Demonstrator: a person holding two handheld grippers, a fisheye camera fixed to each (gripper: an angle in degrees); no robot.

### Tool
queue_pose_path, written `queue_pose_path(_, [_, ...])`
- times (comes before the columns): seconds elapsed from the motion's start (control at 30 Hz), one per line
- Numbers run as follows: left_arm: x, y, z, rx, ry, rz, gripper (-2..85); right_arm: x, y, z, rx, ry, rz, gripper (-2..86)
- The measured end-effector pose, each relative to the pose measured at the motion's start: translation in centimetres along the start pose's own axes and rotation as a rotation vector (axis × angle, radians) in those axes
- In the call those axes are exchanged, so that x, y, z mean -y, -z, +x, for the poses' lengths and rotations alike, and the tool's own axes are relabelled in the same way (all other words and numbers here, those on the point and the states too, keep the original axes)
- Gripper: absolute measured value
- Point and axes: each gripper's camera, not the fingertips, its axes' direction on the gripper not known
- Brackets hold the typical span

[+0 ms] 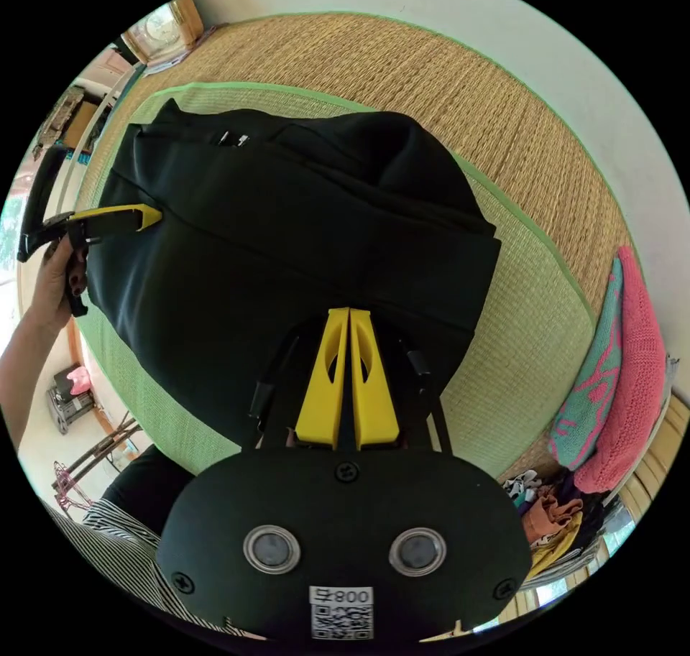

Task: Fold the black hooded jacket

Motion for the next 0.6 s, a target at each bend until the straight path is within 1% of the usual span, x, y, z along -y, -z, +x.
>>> queue_pose_path(0.07, [-1.8,2.1,0.1,0.005,0.010,0.100,0.1,0.5,1.8,-0.5,0.054,-0.029,0.076,0.0])
queue_pose_path(0.17, [-4.7,3.9,-0.3,0.022,0.031,0.152,0.1,1.5,4.7,-3.0,0.106,-0.021,0.209,0.0])
queue_pose_path(0.23, [-6.8,4.4,-1.3,0.019,0.083,0.155,0.3,3.4,5.3,-6.4,0.179,0.052,0.256,0.0])
queue_pose_path(0.3, [-9.2,4.6,-3.1,-0.010,0.175,0.150,0.5,5.5,4.2,-8.9,0.183,0.107,0.237,0.0])
queue_pose_path(0.37, [-12.4,4.7,-5.7,-0.059,0.329,0.146,1.0,7.9,2.2,-10.8,0.194,0.131,0.176,0.0])
queue_pose_path(0.43, [-15.0,4.9,-7.4,-0.102,0.428,0.175,1.7,10.6,-0.7,-12.1,0.192,0.104,0.076,0.0])
queue_pose_path(0.53, [-18.9,5.1,-9.5,-0.166,0.563,0.209,5.6,12.3,-1.9,-12.5,0.248,0.067,0.035,0.0])
queue_pose_path(0.6, [-21.0,5.0,-10.4,-0.197,0.630,0.241,8.6,12.7,-1.9,-13.0,0.246,0.087,0.030,0.0])
